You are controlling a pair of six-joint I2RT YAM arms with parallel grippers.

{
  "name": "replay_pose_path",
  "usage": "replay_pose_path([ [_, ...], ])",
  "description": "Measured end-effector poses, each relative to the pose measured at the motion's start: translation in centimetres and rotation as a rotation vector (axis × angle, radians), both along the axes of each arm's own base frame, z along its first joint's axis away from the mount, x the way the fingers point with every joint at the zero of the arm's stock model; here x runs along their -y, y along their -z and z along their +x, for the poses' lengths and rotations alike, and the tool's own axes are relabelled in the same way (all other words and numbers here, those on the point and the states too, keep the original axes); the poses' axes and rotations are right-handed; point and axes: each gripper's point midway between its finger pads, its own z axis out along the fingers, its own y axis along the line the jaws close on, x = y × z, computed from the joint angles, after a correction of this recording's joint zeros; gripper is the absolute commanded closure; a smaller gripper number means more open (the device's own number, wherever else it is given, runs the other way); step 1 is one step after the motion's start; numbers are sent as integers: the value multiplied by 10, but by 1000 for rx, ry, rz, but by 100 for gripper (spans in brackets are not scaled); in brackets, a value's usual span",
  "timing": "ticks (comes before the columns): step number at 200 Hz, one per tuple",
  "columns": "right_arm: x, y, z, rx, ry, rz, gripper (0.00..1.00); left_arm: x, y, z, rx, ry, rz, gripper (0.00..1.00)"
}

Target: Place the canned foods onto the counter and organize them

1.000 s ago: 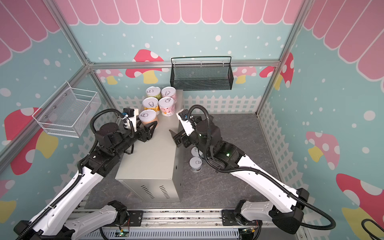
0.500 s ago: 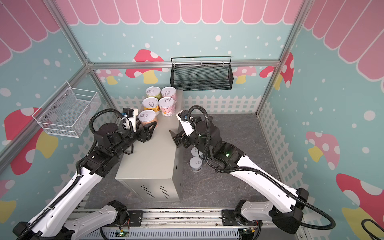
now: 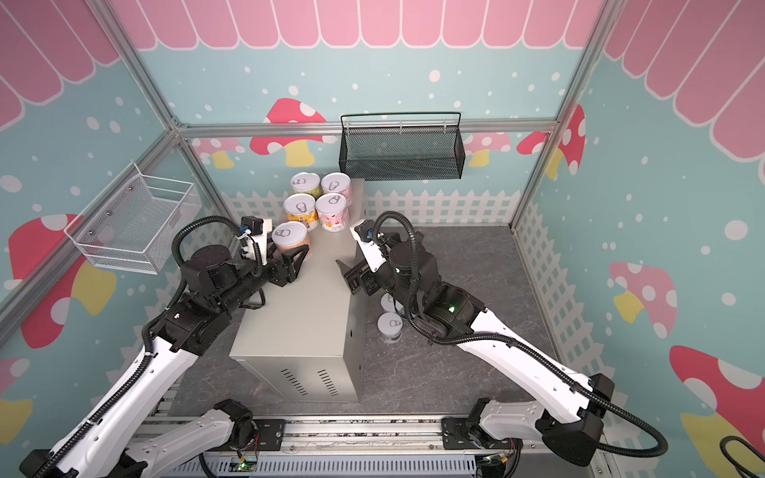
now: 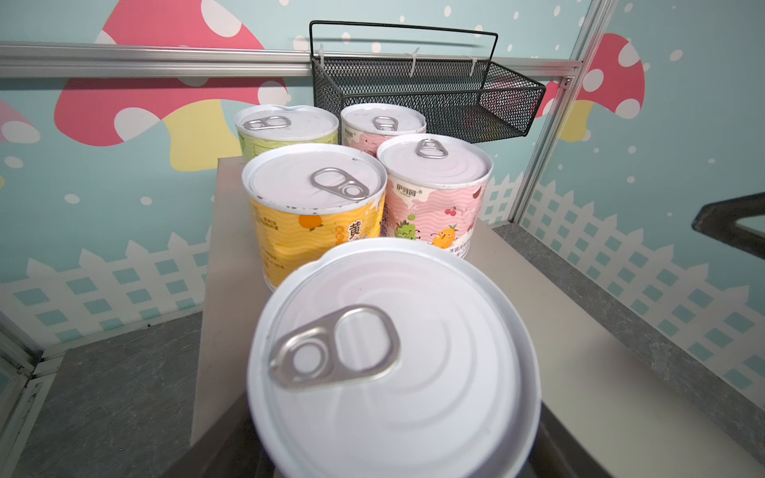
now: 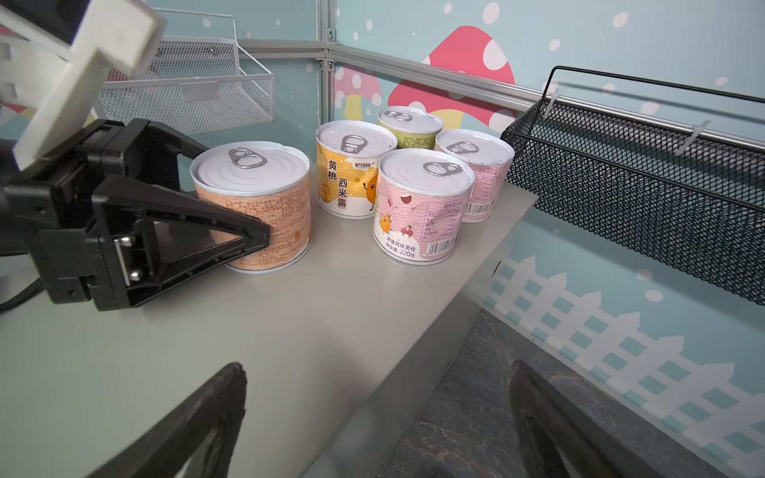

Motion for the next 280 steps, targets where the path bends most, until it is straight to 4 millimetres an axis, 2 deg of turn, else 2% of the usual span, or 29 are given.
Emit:
replay_pose_path([
  [104,4,4,-3,-2,2,0,1,-3,0,16,-2,-21,11,25],
  [174,6,3,-4,1,2,4,0,-5,10,14,-35,-24,29,2],
  [199,6,3,-4,1,1,4,0,-9,10,4,-52,-24,27,1],
  [227,5,4,-4,0,1,3,0,-19,5,-20,-61,-27,19,1],
  [254,1,9,0,-9,2,-8,1,-35,2,-43,-70,-62,19,1],
  [280,-8,9,6,-17,-1,-14,1,-55,5,-51,-101,-147,32,1],
])
